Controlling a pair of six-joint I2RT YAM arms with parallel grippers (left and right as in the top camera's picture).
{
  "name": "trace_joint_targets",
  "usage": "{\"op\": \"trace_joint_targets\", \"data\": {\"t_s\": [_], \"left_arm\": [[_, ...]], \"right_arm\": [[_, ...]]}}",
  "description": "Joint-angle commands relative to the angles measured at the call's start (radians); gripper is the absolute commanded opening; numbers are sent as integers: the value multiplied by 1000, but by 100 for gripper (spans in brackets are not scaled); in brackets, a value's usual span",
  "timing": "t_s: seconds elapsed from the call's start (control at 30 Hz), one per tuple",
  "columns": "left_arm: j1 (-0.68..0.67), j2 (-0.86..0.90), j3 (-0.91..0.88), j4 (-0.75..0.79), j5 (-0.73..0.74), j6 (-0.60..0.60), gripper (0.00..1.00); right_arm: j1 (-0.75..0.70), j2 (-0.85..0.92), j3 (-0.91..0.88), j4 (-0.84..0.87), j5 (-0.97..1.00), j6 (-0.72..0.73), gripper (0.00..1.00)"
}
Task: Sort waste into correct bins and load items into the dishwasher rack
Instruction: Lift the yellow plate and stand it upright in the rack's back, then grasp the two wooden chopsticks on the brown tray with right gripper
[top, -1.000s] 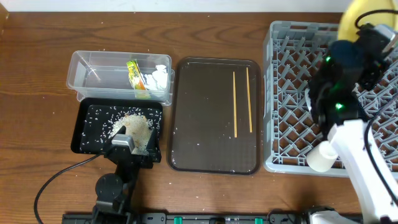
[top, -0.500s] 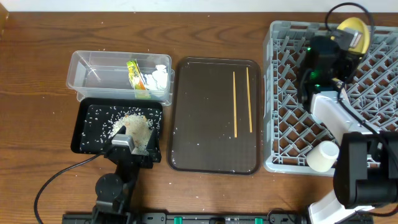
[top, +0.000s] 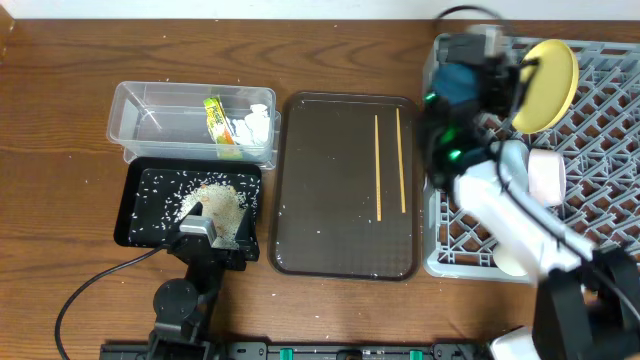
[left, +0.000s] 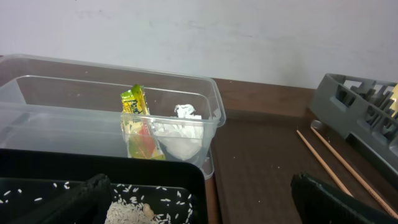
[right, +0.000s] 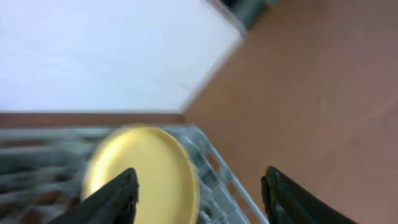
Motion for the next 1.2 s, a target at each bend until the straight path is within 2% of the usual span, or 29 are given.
{"op": "trace_joint_targets", "data": {"t_s": [0.0, 0.07, 0.1, 0.2, 0.3, 0.43, 0.53, 0.7, 0.87, 1.03, 1.1, 1.17], "left_arm": [[6, -6, -26, -16, 10, -1, 94], [6, -6, -26, -16, 10, -1, 94], [6, -6, -26, -16, 10, -1, 94], [6, -6, -26, -16, 10, -1, 94], [6, -6, -26, -16, 10, -1, 94], [6, -6, -26, -16, 10, -1, 94], [6, -6, -26, -16, 10, -1, 94], [6, -6, -26, -16, 10, -1, 94], [6, -6, -26, -16, 10, -1, 95], [6, -6, -26, -16, 10, -1, 94], [6, -6, -26, -16, 10, -1, 94], [6, -6, -26, -16, 10, -1, 94]], "right_arm": [[142, -54, 22, -124, -129, 38, 68], [221, -60, 22, -306, -217, 166, 69], [256, -60, 22, -421, -288, 280, 70], [299, -45, 22, -703, -697, 607, 74], [286, -15, 22, -824, -975, 804, 77], [253, 33, 22, -943, -1030, 947, 76], [211, 85, 22, -964, -1030, 960, 68], [123, 188, 22, -913, -1030, 976, 48], [75, 258, 22, -866, -1144, 975, 37], [95, 289, 21, -880, -1181, 975, 32], [109, 296, 21, -893, -1154, 975, 13], [115, 295, 22, -902, -1114, 975, 2]]}}
